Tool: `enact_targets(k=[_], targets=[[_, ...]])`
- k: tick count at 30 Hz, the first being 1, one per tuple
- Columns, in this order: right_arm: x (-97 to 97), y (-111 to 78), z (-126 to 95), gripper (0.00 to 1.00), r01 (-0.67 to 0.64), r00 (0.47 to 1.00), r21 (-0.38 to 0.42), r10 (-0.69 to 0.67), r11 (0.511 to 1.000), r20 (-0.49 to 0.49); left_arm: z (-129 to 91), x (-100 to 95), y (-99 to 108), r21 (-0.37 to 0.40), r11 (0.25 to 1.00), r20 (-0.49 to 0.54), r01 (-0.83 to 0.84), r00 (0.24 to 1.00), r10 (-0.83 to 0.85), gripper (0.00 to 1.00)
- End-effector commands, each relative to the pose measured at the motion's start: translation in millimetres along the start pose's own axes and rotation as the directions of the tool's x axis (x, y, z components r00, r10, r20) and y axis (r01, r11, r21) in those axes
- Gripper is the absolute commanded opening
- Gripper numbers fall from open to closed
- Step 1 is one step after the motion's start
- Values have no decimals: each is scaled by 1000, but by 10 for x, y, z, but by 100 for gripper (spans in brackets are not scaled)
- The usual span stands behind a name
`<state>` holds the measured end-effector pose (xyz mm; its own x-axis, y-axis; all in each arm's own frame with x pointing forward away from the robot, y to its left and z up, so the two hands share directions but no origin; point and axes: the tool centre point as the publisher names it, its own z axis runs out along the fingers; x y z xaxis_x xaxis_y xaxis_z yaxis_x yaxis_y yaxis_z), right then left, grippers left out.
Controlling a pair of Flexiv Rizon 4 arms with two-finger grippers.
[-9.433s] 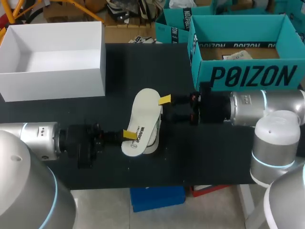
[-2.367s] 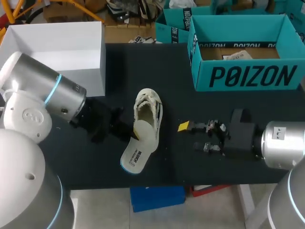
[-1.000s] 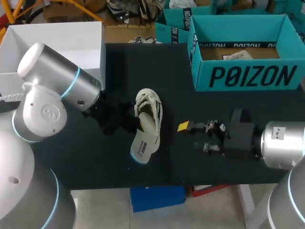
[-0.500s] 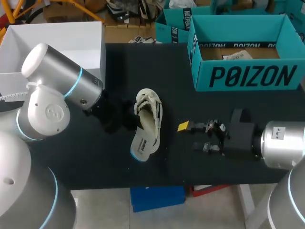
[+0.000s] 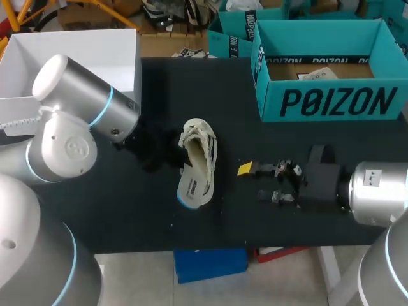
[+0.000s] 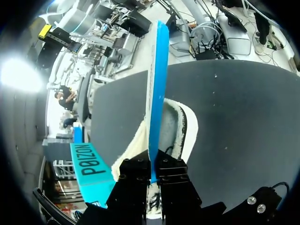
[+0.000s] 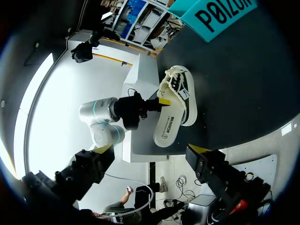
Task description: Take the shoe out of the shoebox, open the shoe tongue, remove and reinsert the insole, then place the shoe into the shoebox
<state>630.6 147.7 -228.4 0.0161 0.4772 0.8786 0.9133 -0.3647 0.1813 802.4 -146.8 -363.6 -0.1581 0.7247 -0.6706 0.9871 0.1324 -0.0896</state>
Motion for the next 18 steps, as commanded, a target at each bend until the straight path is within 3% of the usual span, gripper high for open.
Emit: enact_targets(k=[1,18], targets=[[-15,4,-70,100,1,1000,6,-1,1000,-6,57,-14,54,-5,1000,-4,1,1000,-1,0],[-15,4,-70,100,1,1000,6,-1,1000,-6,166,-48,142,-11,1000,10,-15,1000,15,0]])
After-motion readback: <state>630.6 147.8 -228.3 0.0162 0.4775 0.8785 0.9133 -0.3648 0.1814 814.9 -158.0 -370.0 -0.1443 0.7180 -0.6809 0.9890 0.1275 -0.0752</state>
